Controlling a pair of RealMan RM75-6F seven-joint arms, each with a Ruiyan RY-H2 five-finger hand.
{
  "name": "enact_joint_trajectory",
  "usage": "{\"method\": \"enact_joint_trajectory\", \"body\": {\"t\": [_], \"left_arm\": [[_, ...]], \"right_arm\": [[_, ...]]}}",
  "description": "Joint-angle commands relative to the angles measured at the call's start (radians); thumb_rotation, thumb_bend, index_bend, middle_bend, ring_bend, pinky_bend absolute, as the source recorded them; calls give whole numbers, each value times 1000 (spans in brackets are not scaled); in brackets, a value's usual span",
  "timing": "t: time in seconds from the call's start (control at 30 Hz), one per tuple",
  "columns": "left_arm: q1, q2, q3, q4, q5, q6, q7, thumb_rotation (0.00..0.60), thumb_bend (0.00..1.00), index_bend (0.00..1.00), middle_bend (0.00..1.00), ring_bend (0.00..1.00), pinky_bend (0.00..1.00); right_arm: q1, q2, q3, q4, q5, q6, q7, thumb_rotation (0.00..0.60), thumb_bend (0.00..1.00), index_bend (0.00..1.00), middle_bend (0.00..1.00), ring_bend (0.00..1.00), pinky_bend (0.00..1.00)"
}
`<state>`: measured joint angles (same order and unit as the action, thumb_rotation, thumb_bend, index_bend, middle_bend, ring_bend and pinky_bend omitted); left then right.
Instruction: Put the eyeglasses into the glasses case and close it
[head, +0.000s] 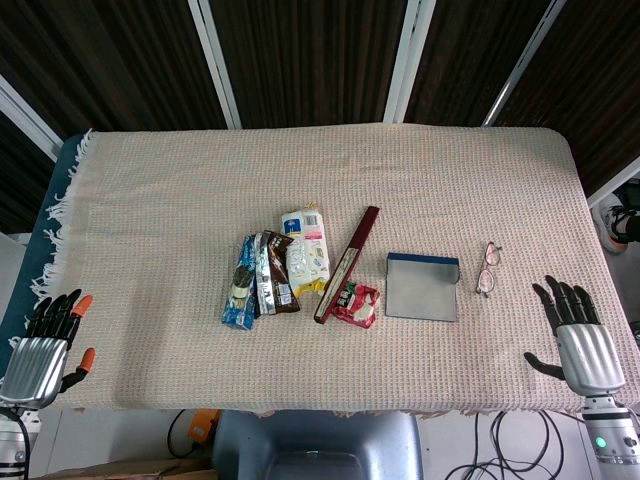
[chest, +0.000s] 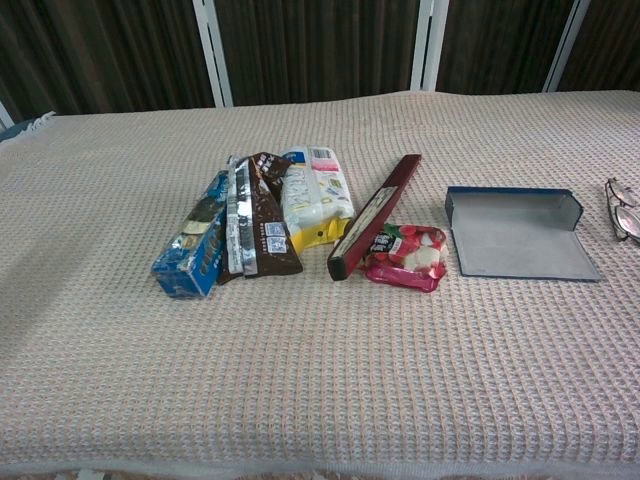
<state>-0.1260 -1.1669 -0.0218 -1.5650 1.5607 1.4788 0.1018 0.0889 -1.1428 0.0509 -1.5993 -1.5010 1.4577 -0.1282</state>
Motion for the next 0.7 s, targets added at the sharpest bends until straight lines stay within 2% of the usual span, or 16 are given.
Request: {"method": "enact_joint_trajectory", "body": {"t": [0.03,0.2,0.3,0.47,0.57,0.7], "left_arm": [[-3,-1,0,-2,-1,-5,2,600,399,0,0,0,21],[-9,1,-3,-4,2,-7,-8,600,399,0,0,0,21],[-10,0,-4,-3,1,-8,-11,600,399,0,0,0,21],[-14,-3,-8,-5,-10,-15,-3,600,399,0,0,0,21],[-16,-5,-8,-9,-13,-20,5,600,399,0,0,0,22],[-19,-5,-7,-13,-17,-26,13,600,399,0,0,0,21]], "right_arm": [[6,2,6,2,20,-18,-5,600,252,0,0,0,0],[47,-1,34,48,77,-93,-12,600,252,0,0,0,0],[104,-4,57,120,110,-181,-31,600,252,6,0,0,0],[206,5,78,199,148,-331,-111,600,269,72,0,0,0],[262,2,74,229,136,-396,-173,600,333,95,0,0,0],[331,-23,58,294,100,-486,-164,600,536,169,0,0,0]]}}
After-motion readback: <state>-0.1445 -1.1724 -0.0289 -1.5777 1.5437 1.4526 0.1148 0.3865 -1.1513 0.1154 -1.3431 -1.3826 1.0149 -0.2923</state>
